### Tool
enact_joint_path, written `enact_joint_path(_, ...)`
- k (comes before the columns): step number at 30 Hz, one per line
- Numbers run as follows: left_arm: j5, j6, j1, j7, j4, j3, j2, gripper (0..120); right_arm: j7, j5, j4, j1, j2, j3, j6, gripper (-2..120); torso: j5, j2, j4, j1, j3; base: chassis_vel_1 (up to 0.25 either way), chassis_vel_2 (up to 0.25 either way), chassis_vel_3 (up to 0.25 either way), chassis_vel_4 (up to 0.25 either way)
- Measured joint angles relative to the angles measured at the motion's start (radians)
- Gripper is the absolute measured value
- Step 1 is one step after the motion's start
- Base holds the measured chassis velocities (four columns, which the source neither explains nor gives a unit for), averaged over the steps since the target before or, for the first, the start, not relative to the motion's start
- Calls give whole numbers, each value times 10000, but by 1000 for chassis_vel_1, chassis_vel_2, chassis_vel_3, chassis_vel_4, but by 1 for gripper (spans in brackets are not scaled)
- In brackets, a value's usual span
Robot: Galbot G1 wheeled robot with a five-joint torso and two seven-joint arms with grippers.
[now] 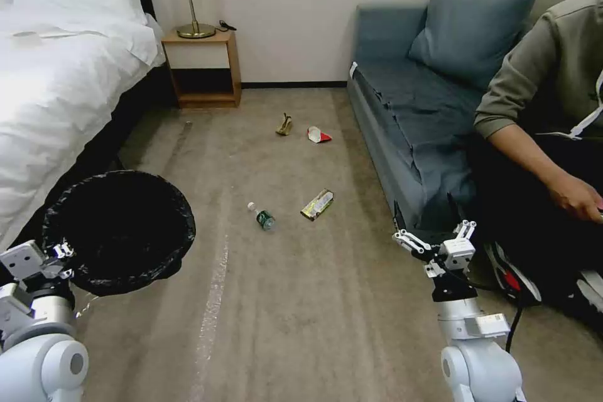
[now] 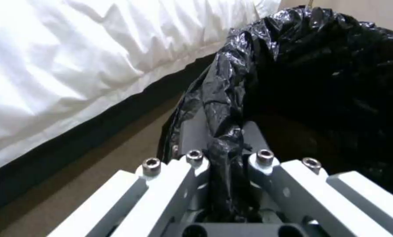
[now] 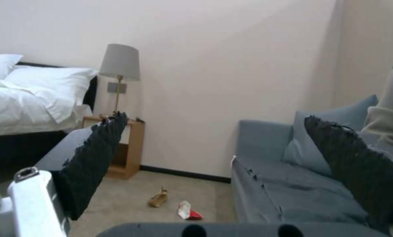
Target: Pick up the trash bin, then pick up the garbage on the floor and place it into the trash bin.
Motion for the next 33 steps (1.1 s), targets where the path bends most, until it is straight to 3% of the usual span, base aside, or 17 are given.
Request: enact_joint_path(33, 180, -117, -54, 165, 203, 29, -65, 5, -46, 41, -324, 58, -7, 135, 84, 100, 1, -1, 0, 0, 0, -79, 78, 81, -79)
